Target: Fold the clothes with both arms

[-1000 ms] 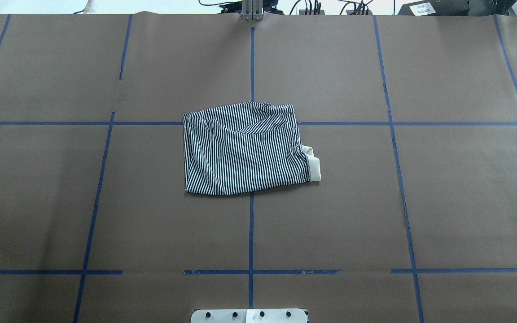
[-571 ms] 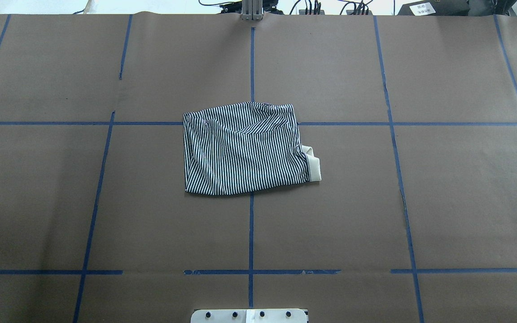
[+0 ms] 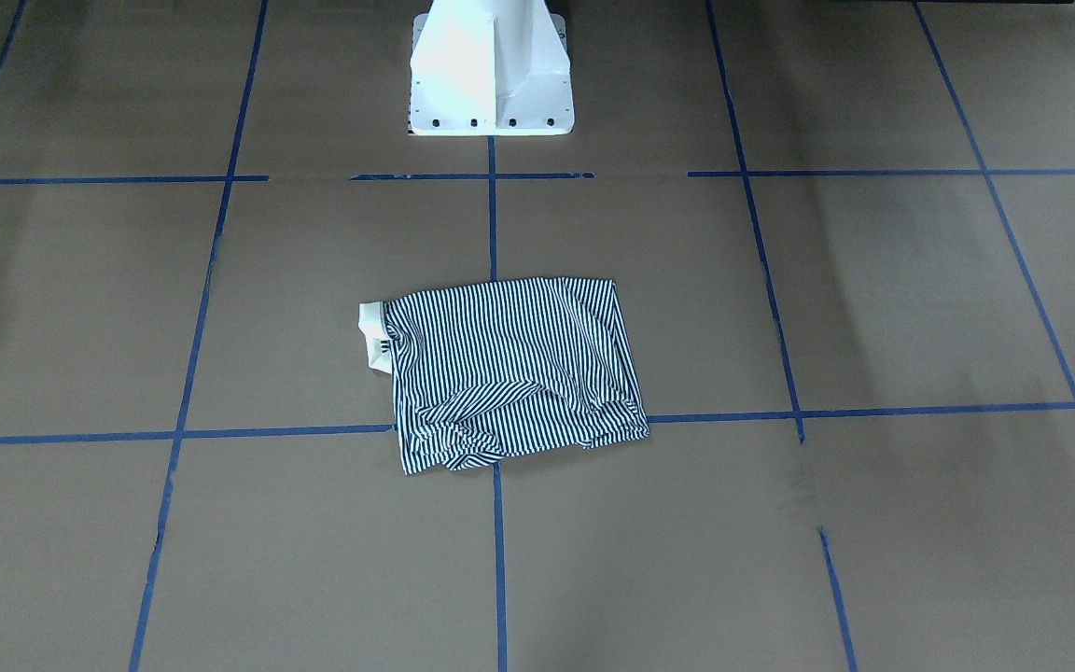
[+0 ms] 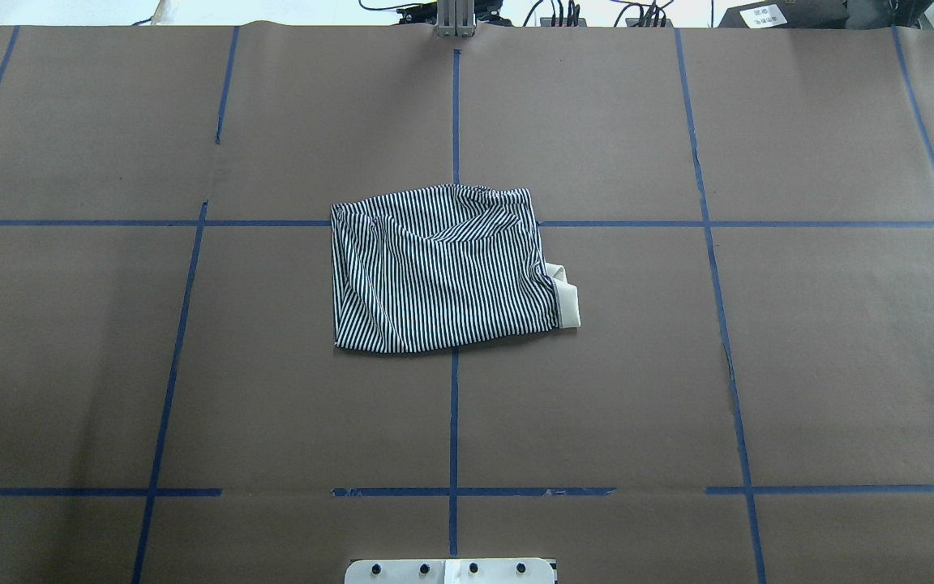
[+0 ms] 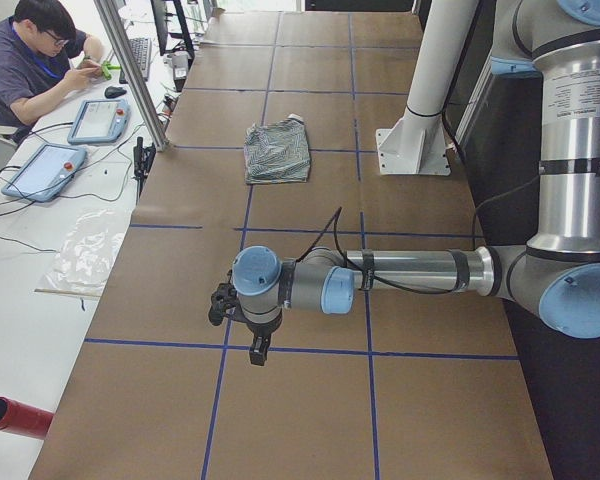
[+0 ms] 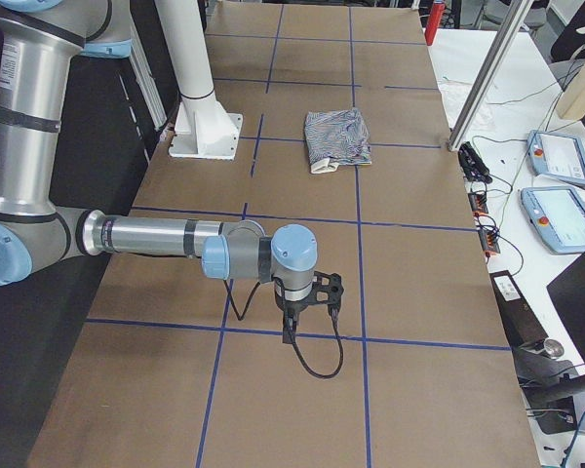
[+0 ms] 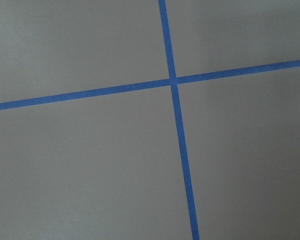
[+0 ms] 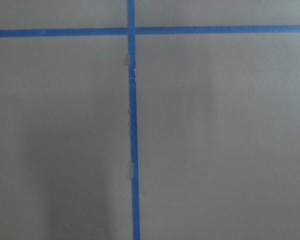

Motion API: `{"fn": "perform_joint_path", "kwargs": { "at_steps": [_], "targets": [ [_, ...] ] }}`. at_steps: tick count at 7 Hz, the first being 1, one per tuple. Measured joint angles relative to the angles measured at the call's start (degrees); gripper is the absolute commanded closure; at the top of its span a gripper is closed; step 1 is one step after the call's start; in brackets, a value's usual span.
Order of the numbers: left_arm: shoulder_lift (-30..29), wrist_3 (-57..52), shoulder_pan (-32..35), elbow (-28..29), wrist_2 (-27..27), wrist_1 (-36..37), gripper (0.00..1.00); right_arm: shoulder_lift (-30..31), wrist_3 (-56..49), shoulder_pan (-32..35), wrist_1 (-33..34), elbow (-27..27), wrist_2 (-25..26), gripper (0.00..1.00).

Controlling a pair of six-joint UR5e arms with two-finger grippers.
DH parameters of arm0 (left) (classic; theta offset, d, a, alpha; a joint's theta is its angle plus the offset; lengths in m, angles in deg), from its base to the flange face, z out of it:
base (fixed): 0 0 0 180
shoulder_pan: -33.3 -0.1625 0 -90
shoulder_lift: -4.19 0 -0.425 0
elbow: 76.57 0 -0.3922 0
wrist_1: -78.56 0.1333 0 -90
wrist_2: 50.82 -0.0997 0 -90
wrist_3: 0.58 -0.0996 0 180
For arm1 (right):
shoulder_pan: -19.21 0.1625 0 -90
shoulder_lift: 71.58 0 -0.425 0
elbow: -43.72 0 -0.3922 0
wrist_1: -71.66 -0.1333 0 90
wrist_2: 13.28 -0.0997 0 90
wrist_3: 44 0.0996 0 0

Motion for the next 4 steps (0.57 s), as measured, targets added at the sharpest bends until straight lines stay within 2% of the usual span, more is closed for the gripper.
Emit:
{"fn": "perform_joint_path", "kwargs": {
  "at_steps": [4],
  "targets": [
    [-0.22,0.06,-0.05,-0.24,0.0,0.0,0.0,0.0,0.01,-0.12,0.0,0.59,-0.06,0.0]
  ]
}}
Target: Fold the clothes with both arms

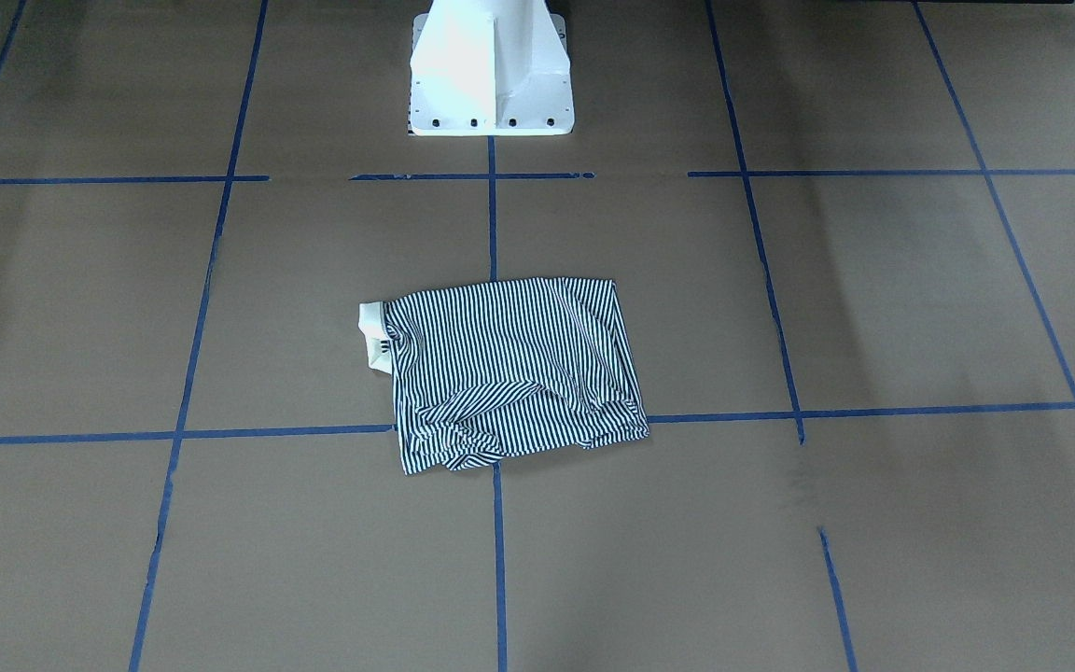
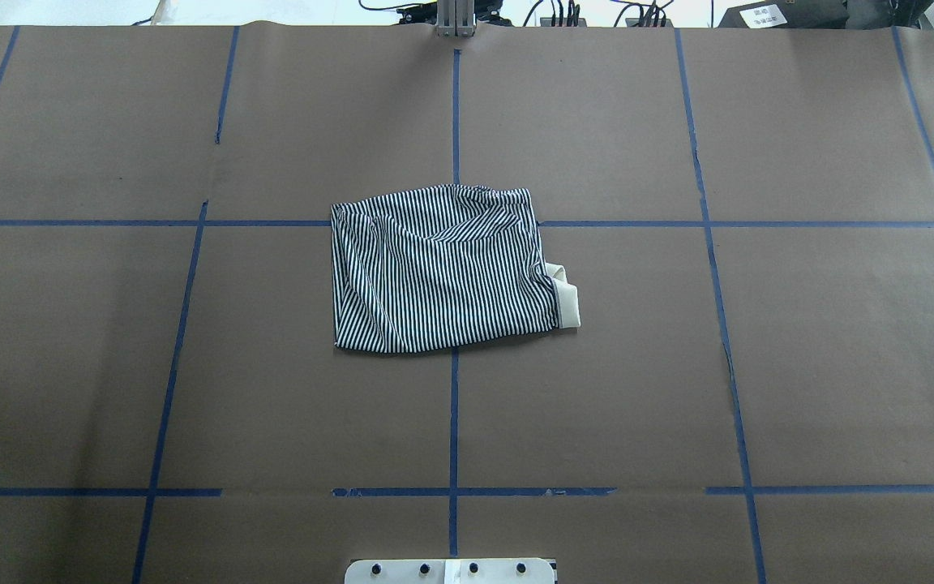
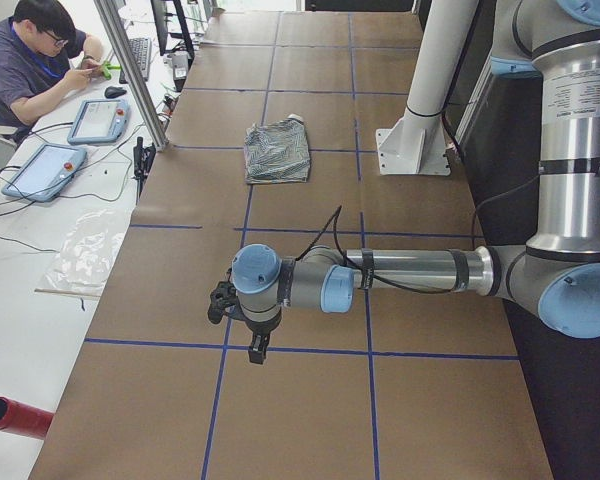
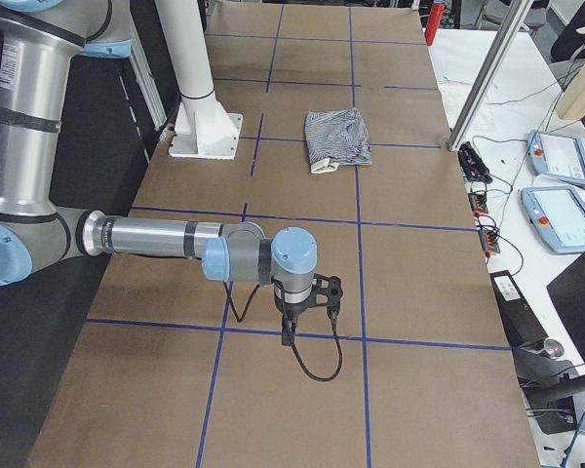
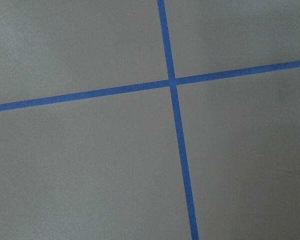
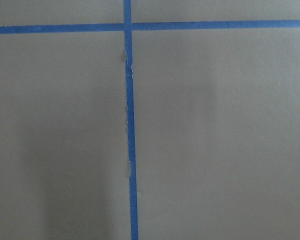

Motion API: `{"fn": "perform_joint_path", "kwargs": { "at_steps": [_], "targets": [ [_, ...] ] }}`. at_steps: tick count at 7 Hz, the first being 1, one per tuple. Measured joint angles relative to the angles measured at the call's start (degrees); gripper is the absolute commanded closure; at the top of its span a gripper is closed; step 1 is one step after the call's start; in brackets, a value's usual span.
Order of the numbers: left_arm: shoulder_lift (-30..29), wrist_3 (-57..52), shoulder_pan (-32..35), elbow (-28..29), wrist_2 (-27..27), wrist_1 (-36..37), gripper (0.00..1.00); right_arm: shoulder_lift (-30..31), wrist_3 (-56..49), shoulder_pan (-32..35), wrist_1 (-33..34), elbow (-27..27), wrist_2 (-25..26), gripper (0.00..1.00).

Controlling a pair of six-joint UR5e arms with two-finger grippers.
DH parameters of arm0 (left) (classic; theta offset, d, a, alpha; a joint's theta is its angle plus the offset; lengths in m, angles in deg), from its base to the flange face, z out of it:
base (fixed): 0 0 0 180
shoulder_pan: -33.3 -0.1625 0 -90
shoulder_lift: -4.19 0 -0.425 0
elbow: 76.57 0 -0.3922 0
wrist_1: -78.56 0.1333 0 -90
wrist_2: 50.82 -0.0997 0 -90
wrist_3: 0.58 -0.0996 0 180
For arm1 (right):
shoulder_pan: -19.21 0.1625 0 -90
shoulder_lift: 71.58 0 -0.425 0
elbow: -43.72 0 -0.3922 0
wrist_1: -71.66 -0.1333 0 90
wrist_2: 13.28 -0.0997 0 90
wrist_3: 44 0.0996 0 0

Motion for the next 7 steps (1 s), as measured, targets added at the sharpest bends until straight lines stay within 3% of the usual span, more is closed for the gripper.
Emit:
{"fn": "perform_joint_path", "kwargs": {
  "at_steps": [7],
  "targets": [
    [-0.04,0.01,-0.04,0.17,-0.08,0.0,0.0,0.0,0.09,-0.4,0.0,0.9,-0.09,0.0]
  ]
}}
